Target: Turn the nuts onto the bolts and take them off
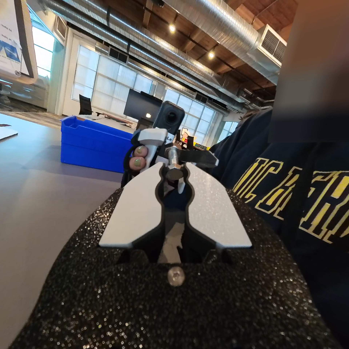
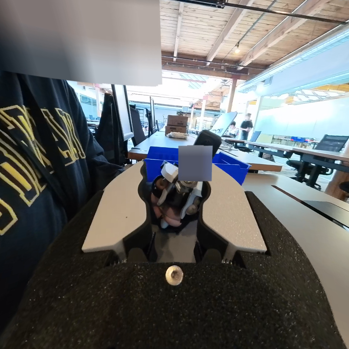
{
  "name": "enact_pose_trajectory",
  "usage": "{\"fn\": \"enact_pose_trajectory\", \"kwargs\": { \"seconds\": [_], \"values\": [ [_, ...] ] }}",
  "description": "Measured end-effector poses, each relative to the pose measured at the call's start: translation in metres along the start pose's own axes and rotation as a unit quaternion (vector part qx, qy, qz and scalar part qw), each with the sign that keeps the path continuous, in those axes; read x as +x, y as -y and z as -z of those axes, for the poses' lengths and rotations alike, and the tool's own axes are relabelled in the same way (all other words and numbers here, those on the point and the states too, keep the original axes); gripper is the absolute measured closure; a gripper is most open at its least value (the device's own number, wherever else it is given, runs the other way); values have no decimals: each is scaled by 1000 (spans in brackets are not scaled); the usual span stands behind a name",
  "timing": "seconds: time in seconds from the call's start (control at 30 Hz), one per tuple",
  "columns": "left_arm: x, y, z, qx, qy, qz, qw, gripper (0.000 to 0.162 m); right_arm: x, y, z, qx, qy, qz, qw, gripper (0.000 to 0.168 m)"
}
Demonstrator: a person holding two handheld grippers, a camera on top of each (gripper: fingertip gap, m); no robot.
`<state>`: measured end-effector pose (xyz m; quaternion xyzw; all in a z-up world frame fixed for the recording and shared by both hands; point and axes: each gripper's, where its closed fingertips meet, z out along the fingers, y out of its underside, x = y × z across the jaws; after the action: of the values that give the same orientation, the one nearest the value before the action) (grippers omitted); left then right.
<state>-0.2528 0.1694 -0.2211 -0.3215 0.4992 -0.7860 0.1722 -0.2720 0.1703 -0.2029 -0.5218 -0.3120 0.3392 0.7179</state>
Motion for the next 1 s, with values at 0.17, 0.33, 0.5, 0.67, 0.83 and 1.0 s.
{"fn": "enact_pose_trajectory", "kwargs": {
  "seconds": [0.17, 0.33, 0.5, 0.67, 0.83, 1.0],
  "values": [
    [0, 0, 0, 0, 2, -1, 1000, 145, -2, 1, 0, 1, 4, 0, 1000, 114],
    [2, 8, 4, 20, 0, -14, 1000, 145, -1, -2, 1, -5, 3, 3, 1000, 117],
    [2, 20, 12, 50, 6, -18, 999, 145, 0, -5, 4, -11, 12, -6, 1000, 124],
    [-3, 15, 11, 32, 14, -7, 999, 145, 5, -5, 4, -8, -6, -8, 1000, 119],
    [-3, -2, 0, -11, 8, 9, 1000, 145, 2, -1, 6, -5, -1, 7, 1000, 117],
    [-1, 1, 1, -5, 8, -5, 1000, 145, -1, -5, 2, -24, 6, 12, 1000, 118]
  ]
}}
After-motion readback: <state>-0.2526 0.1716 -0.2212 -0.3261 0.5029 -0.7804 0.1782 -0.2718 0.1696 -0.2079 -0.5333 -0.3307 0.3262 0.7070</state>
